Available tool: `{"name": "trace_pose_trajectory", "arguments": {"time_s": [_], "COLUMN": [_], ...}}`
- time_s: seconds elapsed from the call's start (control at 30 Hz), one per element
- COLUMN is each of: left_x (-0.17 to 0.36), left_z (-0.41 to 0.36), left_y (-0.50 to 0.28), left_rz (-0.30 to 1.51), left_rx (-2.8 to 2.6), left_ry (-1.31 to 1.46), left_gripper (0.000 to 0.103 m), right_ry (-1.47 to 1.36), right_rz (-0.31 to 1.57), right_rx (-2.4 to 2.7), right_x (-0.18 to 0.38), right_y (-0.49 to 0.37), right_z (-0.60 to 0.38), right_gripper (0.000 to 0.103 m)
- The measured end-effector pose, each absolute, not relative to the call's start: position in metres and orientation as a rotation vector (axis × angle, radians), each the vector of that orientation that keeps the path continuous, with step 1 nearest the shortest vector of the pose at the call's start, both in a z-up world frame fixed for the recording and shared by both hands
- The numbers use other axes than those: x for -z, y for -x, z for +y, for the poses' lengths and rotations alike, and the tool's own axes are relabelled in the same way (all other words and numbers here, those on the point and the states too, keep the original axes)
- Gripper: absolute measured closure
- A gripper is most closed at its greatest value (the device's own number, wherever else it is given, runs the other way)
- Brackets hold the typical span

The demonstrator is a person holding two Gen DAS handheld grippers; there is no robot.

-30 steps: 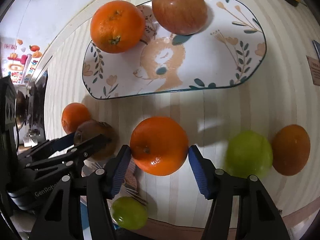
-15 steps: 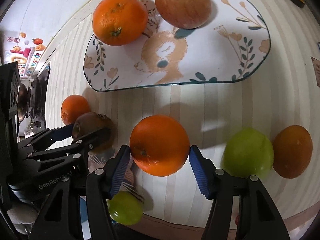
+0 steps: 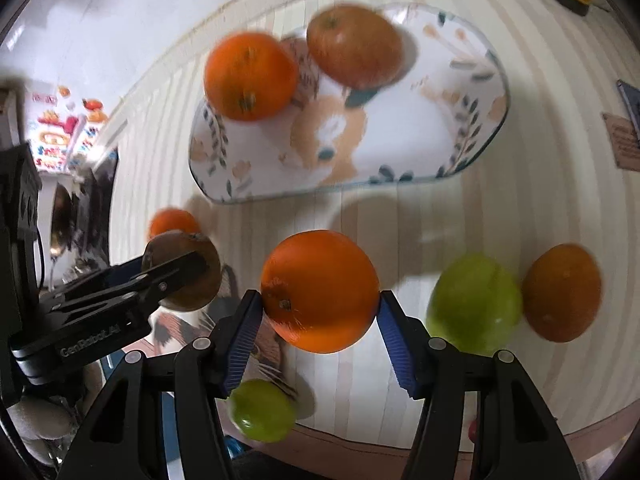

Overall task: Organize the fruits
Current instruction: 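Lower the apple and tangerine onto the plate and open both tools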

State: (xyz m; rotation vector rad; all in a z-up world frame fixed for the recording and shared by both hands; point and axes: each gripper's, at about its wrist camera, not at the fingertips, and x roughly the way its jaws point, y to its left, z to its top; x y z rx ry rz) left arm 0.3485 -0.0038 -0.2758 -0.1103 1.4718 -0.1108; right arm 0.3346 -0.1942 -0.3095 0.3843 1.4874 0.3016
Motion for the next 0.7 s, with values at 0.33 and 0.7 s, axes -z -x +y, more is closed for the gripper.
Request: {"name": "trace_pose_trajectory", "arguments": {"time_s": [0.33, 0.7], "left_x": [0.266, 0.306], "left_z": [0.015, 0.016], "left_y": [-0.424, -0.461], "left_rz": [1.447, 1.539], "left_rx": [0.072, 0.047], "left_ry": [0.135, 0.163], "left_gripper": [0.042, 0.041], "right_ry": [-0.445, -0.462], "right_rz": [1.416, 1.45], "right_rx": [-0.203, -0.151], "right_x": [0.294, 0.331], "right_y": [-0.393, -0.424], "right_z": [-0.233, -0.252], "right_gripper": [0.041, 0.04]}}
